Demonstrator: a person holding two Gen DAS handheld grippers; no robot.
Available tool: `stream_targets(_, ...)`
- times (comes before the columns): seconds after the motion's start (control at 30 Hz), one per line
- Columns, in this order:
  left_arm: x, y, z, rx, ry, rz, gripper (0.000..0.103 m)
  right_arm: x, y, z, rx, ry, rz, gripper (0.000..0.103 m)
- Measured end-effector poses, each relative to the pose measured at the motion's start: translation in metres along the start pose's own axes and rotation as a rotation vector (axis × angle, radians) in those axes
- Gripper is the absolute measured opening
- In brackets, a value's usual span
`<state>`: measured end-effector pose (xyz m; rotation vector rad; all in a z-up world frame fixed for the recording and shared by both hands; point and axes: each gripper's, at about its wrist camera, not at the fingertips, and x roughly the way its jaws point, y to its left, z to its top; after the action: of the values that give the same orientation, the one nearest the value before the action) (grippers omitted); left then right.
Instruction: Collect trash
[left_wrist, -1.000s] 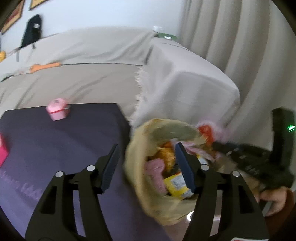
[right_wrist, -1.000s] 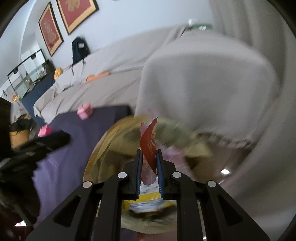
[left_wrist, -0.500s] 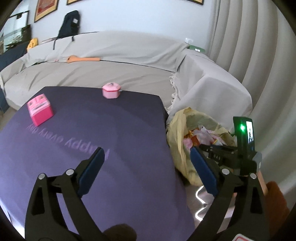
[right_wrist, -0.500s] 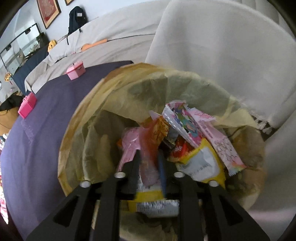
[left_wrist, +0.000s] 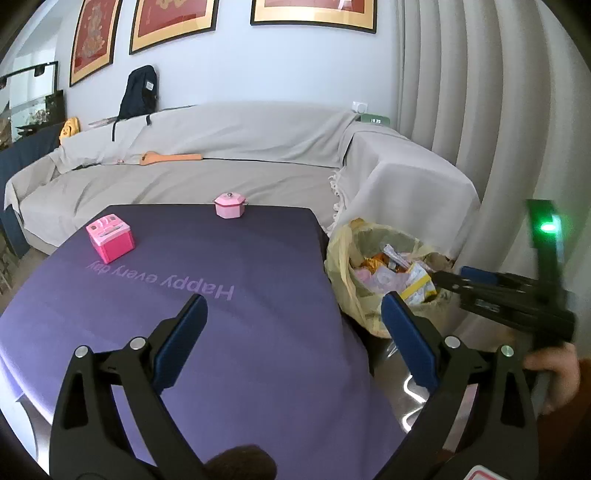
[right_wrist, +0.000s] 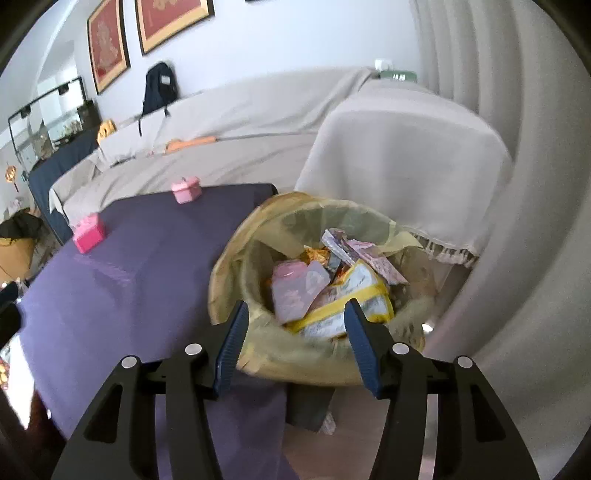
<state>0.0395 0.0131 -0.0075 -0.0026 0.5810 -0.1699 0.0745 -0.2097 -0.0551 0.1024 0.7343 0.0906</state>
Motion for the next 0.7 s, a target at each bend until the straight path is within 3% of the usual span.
stream_targets(0.33, -0.021, -0.020, -0.010, 0.026, -0.013, 0.026, 0.091, -0.065, 0.010, -0.053, 0.024, -0.051, 0.004, 0.052)
stream_targets(0.7, -0.024, -0.048, -0.018, 0.079, 0.020, 0.075, 0.091, -0.097, 0.004, -0.074, 0.008, -0.129, -0.023, 0.052)
